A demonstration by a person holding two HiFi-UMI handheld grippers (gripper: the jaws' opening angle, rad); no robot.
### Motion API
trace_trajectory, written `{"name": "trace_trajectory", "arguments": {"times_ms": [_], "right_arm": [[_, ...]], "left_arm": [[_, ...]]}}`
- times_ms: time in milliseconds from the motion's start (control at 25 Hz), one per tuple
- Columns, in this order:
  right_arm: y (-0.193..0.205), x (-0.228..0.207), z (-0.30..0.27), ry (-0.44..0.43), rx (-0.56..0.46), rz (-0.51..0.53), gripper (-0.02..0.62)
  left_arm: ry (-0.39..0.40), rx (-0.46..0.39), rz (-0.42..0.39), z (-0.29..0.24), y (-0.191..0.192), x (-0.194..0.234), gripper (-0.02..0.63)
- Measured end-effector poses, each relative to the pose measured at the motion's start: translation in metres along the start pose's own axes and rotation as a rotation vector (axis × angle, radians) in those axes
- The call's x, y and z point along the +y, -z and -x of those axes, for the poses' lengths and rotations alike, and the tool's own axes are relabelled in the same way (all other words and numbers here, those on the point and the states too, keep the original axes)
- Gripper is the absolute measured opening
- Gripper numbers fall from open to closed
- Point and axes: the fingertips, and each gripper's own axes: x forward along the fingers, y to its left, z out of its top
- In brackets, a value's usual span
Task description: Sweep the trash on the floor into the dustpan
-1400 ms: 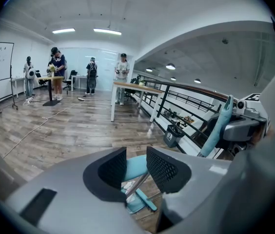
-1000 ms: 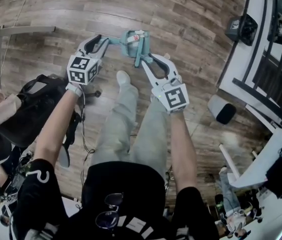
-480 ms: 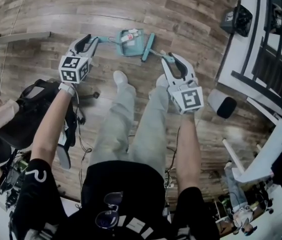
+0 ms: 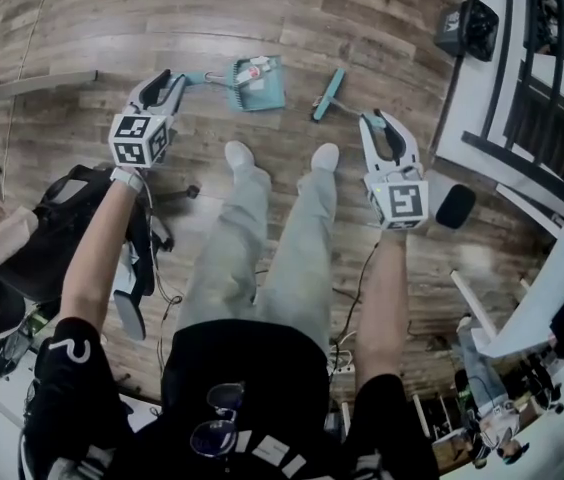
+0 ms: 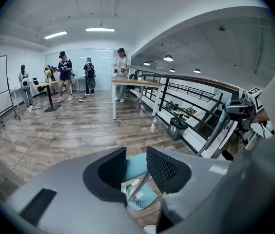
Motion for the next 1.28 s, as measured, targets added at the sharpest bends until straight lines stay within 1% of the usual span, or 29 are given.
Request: {"name": "trace_trajectory", "arguments": {"times_ms": [120, 280, 400, 560, 640, 840, 960, 1280], "right_arm": [[0.009, -0.015, 0.012, 0.034, 0.02, 0.009, 0.084], [0.031, -0.016, 0.017, 0.044, 0.076, 0.025, 0.084], [0.047, -0.011, 0.015, 0.045, 0.078, -0.013, 0.086], [0.063, -0.005, 0.013, 0.076, 0.098, -0.063, 0.087], [0.068, 0.004, 0.013, 0.063, 0.118, -0.046, 0.087], [0.066, 0.022, 0.008, 0.007, 0.145, -0.001, 0.089], [0.058, 0.034, -0.003, -0.032, 0.129, 0.012, 0.089], [0.038, 0.08, -0.047, -0.093, 0.067, -0.019, 0.097]], "left_arm": [[-0.002, 0.006, -0.005, -0.002, -0.002, -0.002, 0.127], [0.0, 0.011, -0.011, -0.002, -0.002, -0.001, 0.127], [0.001, 0.008, -0.011, -0.002, -0.003, -0.002, 0.127], [0.0, 0.004, -0.007, -0.004, -0.006, -0.005, 0.127], [0.004, 0.003, -0.007, -0.004, -0.005, -0.006, 0.127], [0.012, -0.001, -0.006, -0.001, -0.005, -0.005, 0.127], [0.015, -0.006, 0.001, -0.002, -0.005, -0.005, 0.127], [0.026, -0.015, 0.014, 0.0, -0.007, -0.006, 0.127]]}}
